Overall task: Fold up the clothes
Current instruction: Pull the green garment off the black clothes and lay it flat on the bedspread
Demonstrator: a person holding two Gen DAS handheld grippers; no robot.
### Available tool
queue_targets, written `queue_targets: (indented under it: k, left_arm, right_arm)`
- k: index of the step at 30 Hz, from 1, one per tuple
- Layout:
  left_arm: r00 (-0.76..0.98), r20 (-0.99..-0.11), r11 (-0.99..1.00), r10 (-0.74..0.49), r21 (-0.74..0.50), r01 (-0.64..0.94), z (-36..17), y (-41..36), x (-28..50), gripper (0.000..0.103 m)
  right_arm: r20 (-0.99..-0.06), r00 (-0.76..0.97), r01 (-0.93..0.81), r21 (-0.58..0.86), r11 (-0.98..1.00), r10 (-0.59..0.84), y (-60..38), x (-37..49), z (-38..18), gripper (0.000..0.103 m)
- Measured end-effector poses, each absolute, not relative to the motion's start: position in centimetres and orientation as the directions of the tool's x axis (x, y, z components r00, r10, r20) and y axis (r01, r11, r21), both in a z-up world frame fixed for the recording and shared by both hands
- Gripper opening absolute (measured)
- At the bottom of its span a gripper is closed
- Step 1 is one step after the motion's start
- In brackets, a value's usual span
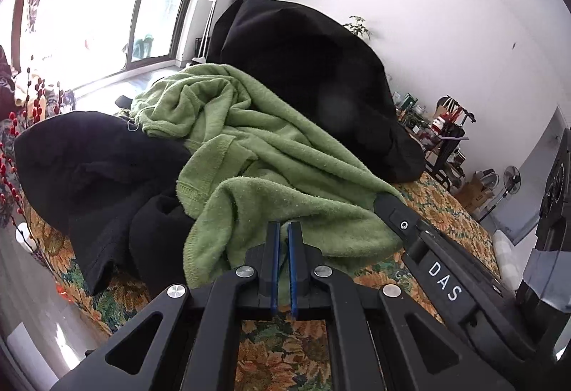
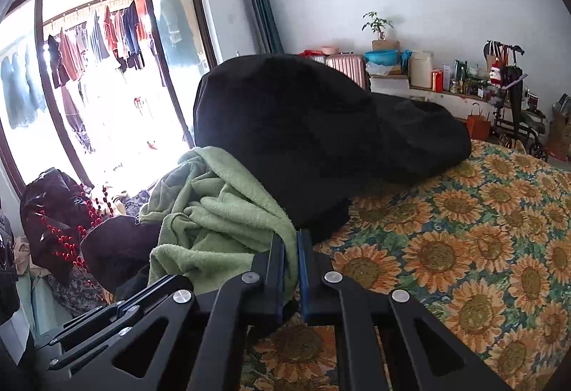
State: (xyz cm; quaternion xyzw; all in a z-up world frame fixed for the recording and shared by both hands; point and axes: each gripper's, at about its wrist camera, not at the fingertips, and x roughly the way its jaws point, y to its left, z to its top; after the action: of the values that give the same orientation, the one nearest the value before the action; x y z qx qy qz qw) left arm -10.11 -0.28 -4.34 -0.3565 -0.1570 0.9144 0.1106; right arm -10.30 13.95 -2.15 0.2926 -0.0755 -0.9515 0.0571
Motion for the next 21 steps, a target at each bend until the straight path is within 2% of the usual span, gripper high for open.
queue_targets:
  k: [5, 11, 16, 21]
  left_arm:
    - [-0.704, -0.599, -0.912, 0.382, -0.366, -0.183, -3.1, 2.1, -8.8, 0.004]
    - [-0.638, -0.562, -0.848, 0.527, -0.4, -0.348, -1.7, 7.3, -6.7, 0.004]
    - [-0.531, -0.543, -0.758, 0.651, -0.42, -0.499, -1.1, 13.5, -4.9, 0.004]
    - [-0.376, -0.537, -0.635, 0.755, -0.456, -0.624, -1.2, 19.5, -2.6, 0.004]
  right_arm:
    - [-0.472, -0.877, -0.001, 0.181, -0.984, -0.086, 17.4, -6.3, -0.1, 0.007]
    - [-0.413, -0.907, -0.155, 0.153, -0.976, 0.079, 23.9, -1.4, 2.4, 0.007]
    - [-0.407, -0.872, -0.352, 0.136, -0.926, 0.271, 32.1, 3.4, 3.5, 0.007]
    - [-0.461, -0.773, -0.537, 0.11, -0.836, 0.436, 39.3, 7.7, 2.6, 0.007]
